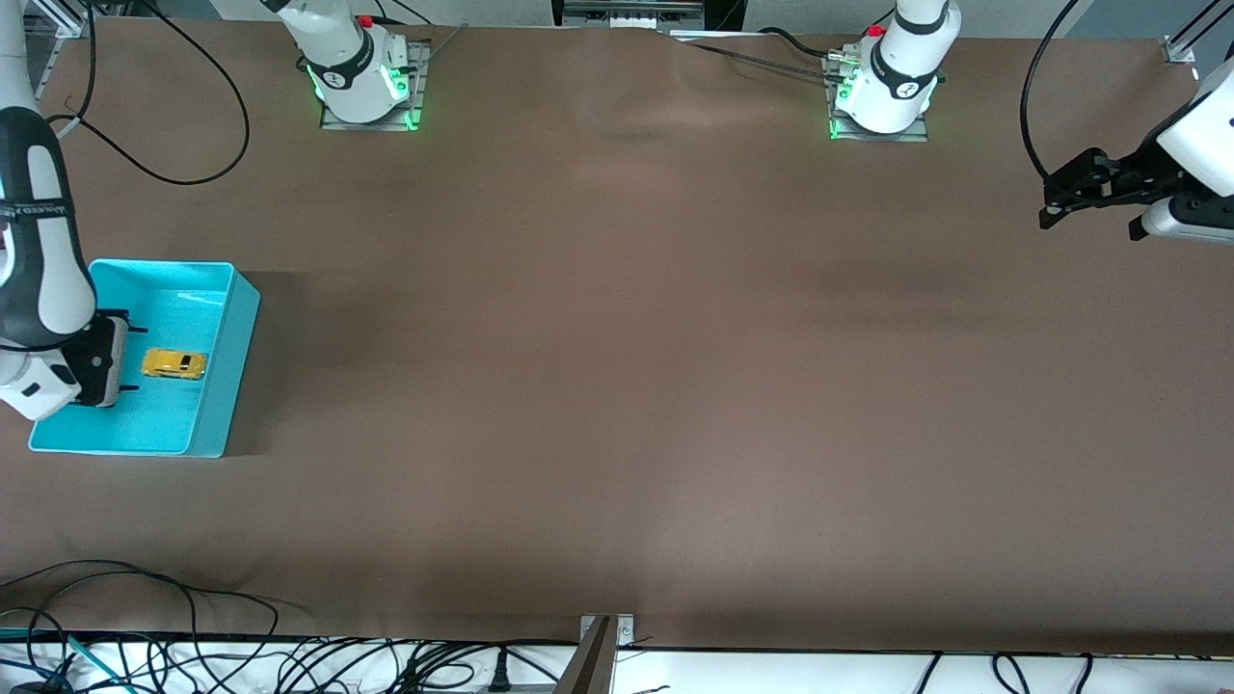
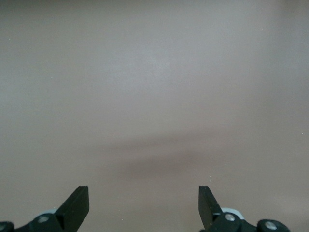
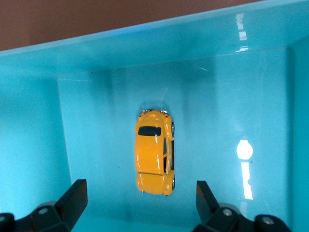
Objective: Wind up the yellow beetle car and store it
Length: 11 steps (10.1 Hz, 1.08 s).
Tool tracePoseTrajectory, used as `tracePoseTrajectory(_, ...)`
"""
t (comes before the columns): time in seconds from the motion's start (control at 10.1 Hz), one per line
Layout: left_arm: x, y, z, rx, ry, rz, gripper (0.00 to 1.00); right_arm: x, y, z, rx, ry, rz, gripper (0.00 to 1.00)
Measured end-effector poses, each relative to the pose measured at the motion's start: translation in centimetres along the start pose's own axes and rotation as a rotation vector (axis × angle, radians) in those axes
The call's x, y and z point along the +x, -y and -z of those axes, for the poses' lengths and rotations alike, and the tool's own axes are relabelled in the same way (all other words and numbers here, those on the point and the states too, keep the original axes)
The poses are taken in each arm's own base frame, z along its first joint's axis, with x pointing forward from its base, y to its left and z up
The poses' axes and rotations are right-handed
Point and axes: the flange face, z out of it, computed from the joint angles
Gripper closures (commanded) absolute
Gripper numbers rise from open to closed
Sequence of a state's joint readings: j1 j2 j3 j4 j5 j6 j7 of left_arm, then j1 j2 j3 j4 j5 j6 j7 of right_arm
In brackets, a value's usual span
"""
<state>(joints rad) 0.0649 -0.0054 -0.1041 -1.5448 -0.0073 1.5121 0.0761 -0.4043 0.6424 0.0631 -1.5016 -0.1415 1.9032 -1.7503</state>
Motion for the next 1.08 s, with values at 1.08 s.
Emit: tracePoseTrajectory(1.08, 0.0, 0.2, 0.0, 0.001, 0.0, 0.004, 0.0, 11.7, 6.5, 18.0, -0.017, -0.1, -0.627, 0.0)
